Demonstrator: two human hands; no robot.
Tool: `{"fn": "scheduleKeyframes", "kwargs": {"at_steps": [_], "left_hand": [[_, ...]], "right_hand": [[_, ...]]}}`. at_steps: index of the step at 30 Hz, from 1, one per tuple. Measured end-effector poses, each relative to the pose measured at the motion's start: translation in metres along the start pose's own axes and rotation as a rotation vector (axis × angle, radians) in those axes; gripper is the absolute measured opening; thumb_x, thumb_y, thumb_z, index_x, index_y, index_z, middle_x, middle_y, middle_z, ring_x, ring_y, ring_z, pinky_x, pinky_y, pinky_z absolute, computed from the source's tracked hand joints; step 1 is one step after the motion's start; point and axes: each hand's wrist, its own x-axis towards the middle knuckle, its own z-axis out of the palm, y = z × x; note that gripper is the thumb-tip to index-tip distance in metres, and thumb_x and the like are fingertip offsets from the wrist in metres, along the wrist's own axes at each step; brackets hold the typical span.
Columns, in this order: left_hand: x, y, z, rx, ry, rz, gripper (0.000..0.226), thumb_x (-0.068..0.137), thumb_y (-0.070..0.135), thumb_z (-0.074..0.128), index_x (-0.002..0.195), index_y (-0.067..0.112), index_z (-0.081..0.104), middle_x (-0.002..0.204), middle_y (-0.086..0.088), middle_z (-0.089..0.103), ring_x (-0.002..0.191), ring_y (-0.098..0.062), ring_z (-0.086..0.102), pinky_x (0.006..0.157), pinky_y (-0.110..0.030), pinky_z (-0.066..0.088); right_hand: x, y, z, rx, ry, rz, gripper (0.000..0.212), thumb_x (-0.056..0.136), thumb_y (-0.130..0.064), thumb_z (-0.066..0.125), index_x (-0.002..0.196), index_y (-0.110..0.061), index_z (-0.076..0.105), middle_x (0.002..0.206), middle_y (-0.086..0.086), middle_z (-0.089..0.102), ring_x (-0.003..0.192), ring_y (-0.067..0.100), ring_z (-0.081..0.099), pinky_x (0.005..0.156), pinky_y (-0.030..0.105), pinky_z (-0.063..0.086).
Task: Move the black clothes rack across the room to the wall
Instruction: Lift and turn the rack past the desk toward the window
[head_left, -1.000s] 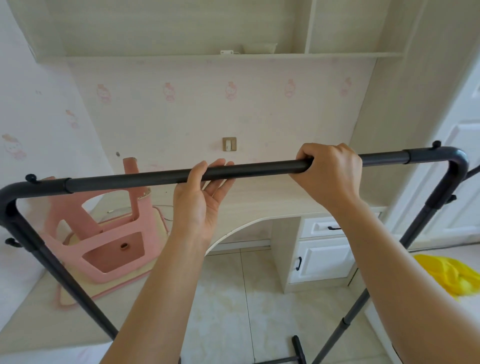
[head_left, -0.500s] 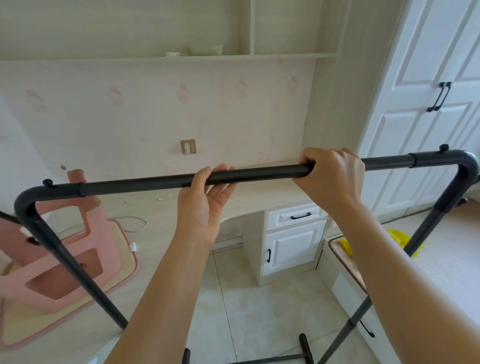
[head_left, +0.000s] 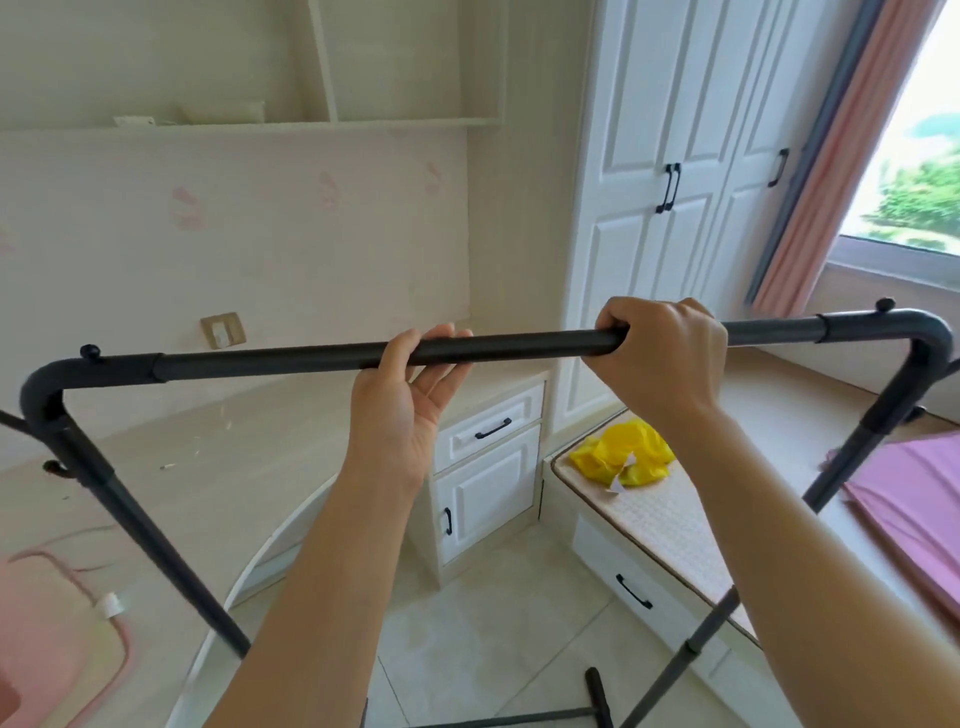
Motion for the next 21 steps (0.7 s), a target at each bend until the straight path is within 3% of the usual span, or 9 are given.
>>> {"fn": "scheduleKeyframes", "kwargs": {"at_steps": [5,10,16,21], "left_hand": [[0.011,-0.018,0.017,-0.003,-0.057,-0.083,0.033,0.095,0.005,0.051,0.066,0.001,0.067,0.076,-0.013,0.073,0.104,-0.040,0.068,0.092,-0.049,0.054],[0.017,-0.033,0.030,-0.032,-0.121,-0.176,0.011,0.096,0.006,0.051,0.087,0.001,0.054,0.074,-0.014,0.073,0.094,-0.037,0.071,0.086,-0.049,0.057],[0.018,-0.055,0.047,-0.013,-0.231,-0.249,0.016,0.096,0.006,0.050,0.083,0.000,0.057,0.077,-0.013,0.073,0.089,-0.032,0.071,0.083,-0.044,0.059],[0.017,-0.077,0.063,-0.047,-0.296,-0.353,0.004,0.095,0.006,0.052,0.094,0.002,0.051,0.082,-0.016,0.073,0.092,-0.035,0.072,0.082,-0.047,0.059]], "right_hand": [[-0.001,0.023,-0.010,-0.063,0.026,0.046,0.016,0.069,-0.018,0.073,0.057,-0.019,0.063,0.040,-0.004,0.051,0.039,0.022,0.046,0.063,0.024,0.033],[-0.007,0.041,-0.023,-0.127,0.056,0.076,0.015,0.070,-0.016,0.074,0.058,-0.019,0.065,0.042,-0.004,0.053,0.041,0.022,0.049,0.063,0.024,0.032],[-0.018,0.064,-0.043,-0.223,0.073,0.142,0.013,0.069,-0.018,0.074,0.059,-0.019,0.065,0.044,-0.005,0.055,0.042,0.022,0.050,0.063,0.023,0.032],[-0.031,0.082,-0.066,-0.305,0.106,0.207,0.015,0.068,-0.019,0.076,0.059,-0.019,0.064,0.044,-0.004,0.055,0.042,0.021,0.043,0.063,0.023,0.028]]}}
